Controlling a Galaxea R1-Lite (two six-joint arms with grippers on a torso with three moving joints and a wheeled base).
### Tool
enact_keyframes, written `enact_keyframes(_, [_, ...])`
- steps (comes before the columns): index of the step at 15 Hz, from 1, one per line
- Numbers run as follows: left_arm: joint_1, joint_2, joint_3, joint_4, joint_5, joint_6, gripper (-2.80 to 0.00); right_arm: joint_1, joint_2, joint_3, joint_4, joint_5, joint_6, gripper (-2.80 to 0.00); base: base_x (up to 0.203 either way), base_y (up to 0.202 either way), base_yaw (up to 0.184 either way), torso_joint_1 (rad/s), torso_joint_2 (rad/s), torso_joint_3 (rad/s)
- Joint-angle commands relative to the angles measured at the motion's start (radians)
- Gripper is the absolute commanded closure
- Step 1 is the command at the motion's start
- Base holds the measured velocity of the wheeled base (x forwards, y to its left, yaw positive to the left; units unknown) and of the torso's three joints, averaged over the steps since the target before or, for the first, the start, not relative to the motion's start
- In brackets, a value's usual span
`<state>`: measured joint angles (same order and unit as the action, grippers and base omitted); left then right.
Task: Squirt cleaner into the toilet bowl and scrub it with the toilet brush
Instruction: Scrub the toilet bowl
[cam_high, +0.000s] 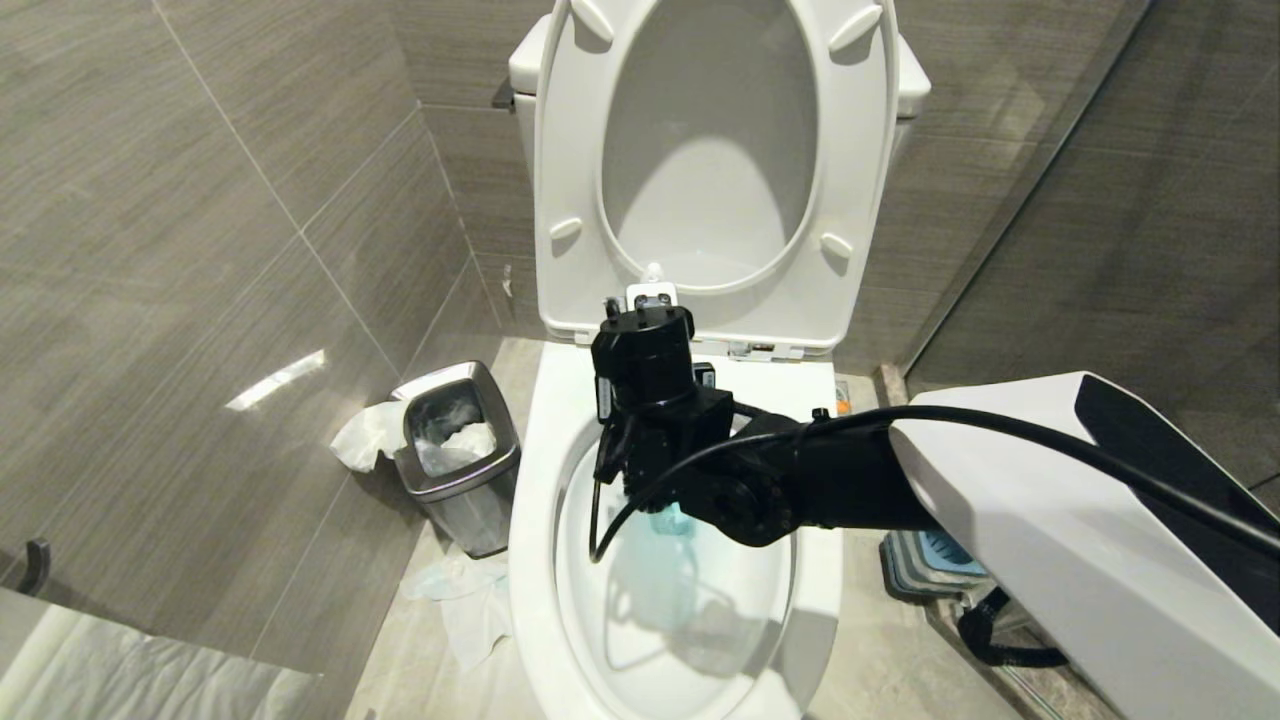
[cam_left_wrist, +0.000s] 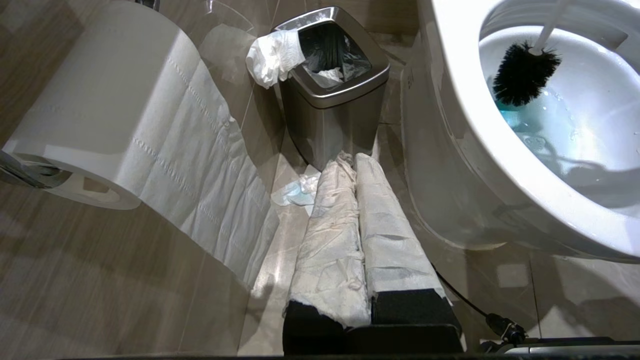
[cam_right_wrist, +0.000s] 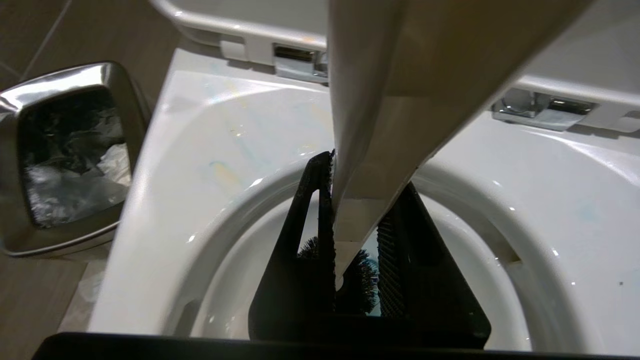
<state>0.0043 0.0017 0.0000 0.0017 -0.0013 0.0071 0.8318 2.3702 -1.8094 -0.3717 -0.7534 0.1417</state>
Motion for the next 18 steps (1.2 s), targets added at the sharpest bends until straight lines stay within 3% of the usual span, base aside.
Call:
enact_keyframes(1, [0.0, 0.001, 0.002, 0.0, 0.0, 0.001, 0.0, 0.032, 0.01, -0.002, -0.003, -0.004, 0.001, 0.0, 0.0, 0.0, 0.0, 0.0, 0.0, 0.0])
enact_keyframes(5, [0.0, 0.001, 0.001, 0.0, 0.0, 0.001, 0.0, 0.06, -0.024, 0.043, -0.004, -0.004, 0.004, 0.0, 0.0, 0.0, 0.0, 0.0, 0.0, 0.0])
enact_keyframes(11, [0.0, 0.001, 0.0, 0.001, 0.0, 0.001, 0.0, 0.087, -0.187, 0.24, -0.01, -0.009, 0.039, 0.0, 0.0, 0.0, 0.0, 0.0, 0.0, 0.0])
enact_keyframes(18, [0.0, 0.001, 0.001, 0.0, 0.0, 0.001, 0.0, 0.073, -0.207, 0.251, -0.007, -0.011, 0.044, 0.0, 0.0, 0.0, 0.0, 0.0, 0.0, 0.0])
